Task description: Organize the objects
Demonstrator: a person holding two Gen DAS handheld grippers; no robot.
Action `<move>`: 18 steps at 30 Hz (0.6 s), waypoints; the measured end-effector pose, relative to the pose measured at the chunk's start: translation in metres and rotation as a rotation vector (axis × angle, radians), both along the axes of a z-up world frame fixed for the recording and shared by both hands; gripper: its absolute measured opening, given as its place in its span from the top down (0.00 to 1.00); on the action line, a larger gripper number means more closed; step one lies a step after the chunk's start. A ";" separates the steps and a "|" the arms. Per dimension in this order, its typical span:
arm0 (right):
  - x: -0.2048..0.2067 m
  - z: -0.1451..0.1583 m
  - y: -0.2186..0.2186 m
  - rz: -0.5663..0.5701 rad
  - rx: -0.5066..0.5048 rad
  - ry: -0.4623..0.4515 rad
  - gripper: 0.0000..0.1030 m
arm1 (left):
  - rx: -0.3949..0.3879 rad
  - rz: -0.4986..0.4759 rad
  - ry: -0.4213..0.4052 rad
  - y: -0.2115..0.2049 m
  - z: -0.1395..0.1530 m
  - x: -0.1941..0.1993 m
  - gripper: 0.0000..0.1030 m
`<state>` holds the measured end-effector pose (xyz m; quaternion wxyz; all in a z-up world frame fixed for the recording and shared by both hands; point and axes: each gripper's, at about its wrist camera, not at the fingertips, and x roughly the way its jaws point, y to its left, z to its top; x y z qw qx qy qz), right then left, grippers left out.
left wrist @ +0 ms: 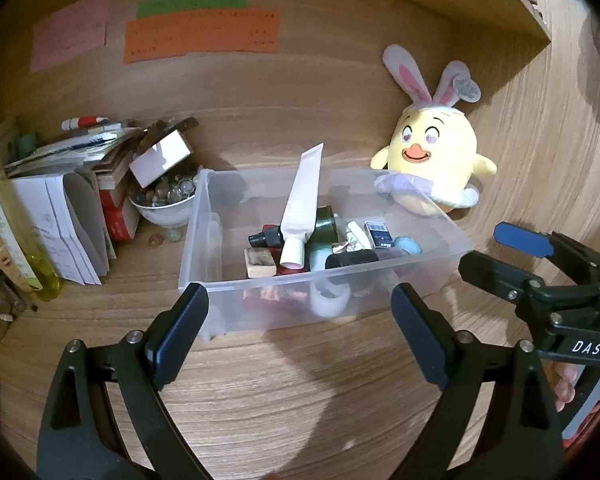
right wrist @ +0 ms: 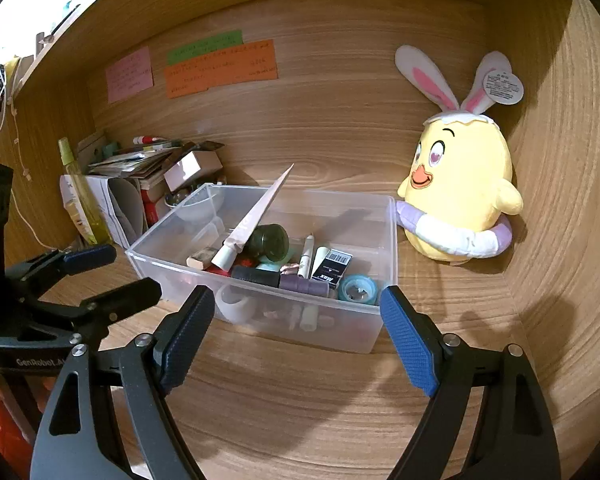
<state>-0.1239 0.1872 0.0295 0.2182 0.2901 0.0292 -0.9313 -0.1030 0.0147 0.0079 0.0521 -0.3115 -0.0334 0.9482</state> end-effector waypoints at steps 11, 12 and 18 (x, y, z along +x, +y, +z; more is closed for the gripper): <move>-0.007 -0.004 -0.003 0.007 0.006 -0.017 0.20 | 0.024 0.007 -0.022 -0.002 -0.005 -0.005 0.07; -0.008 -0.004 -0.003 0.007 0.006 -0.019 0.20 | 0.015 0.008 -0.015 0.000 -0.005 -0.004 0.07; -0.010 -0.006 -0.003 0.008 0.004 -0.027 0.20 | -0.006 0.001 -0.003 0.002 -0.002 -0.002 0.06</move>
